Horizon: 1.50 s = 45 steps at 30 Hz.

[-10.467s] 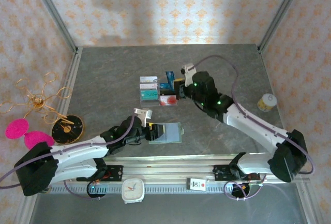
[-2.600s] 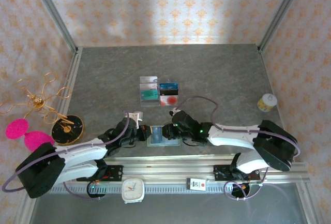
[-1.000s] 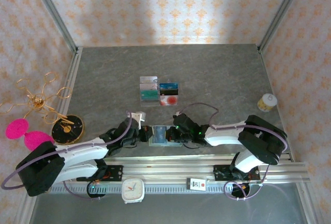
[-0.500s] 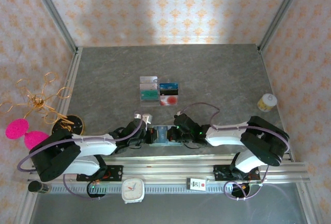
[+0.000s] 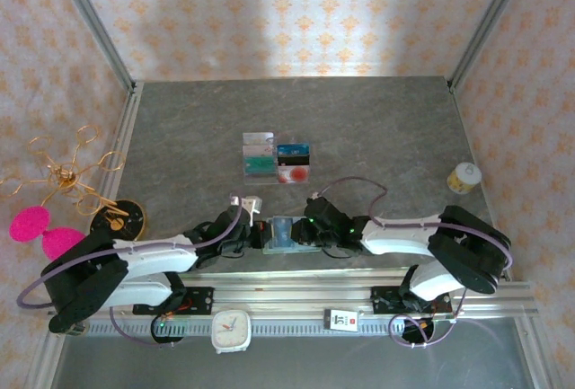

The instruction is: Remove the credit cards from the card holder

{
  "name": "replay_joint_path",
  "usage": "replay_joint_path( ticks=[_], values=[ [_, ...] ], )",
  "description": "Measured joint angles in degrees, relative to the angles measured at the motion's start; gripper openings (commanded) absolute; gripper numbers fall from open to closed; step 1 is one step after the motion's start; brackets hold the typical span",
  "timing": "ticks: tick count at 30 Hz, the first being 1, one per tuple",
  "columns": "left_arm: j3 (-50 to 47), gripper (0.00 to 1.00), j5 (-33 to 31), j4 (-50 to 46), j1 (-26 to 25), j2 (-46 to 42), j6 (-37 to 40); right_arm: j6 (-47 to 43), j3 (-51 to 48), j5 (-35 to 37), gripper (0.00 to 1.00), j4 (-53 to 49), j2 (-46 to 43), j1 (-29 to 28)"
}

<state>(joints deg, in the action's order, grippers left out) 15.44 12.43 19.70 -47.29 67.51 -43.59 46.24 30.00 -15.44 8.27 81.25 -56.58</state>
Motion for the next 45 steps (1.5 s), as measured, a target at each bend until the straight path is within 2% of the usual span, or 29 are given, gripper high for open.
replay_joint_path(
  ticks=[11,23,28,38,42,45],
  values=[
    [2.51,0.0,-0.46,0.2,-1.75,4.96,0.11,-1.95,-0.02,-2.69,0.22,1.01,-0.42,0.0],
    [-0.24,0.0,-1.55,0.96,-1.75,3.06,-0.5,-2.95,0.0,-5.25,0.18,3.89,4.2,0.02],
    [-0.24,0.0,-1.53,2.27,-1.75,5.64,-0.48,-2.95,0.0,-6.38,0.12,5.64,4.96,0.02],
    [-0.24,0.0,-1.53,3.56,-1.75,6.51,-0.46,-2.97,0.0,-7.32,0.15,7.06,5.84,0.04],
    [-0.24,0.0,-1.73,3.91,-1.75,6.73,-0.46,-2.67,0.11,-7.72,0.0,7.28,6.38,0.17],
    [-0.24,0.0,-1.97,3.93,-1.75,6.73,-0.46,-2.56,0.11,-7.69,0.0,7.19,6.36,0.28]
  ],
)
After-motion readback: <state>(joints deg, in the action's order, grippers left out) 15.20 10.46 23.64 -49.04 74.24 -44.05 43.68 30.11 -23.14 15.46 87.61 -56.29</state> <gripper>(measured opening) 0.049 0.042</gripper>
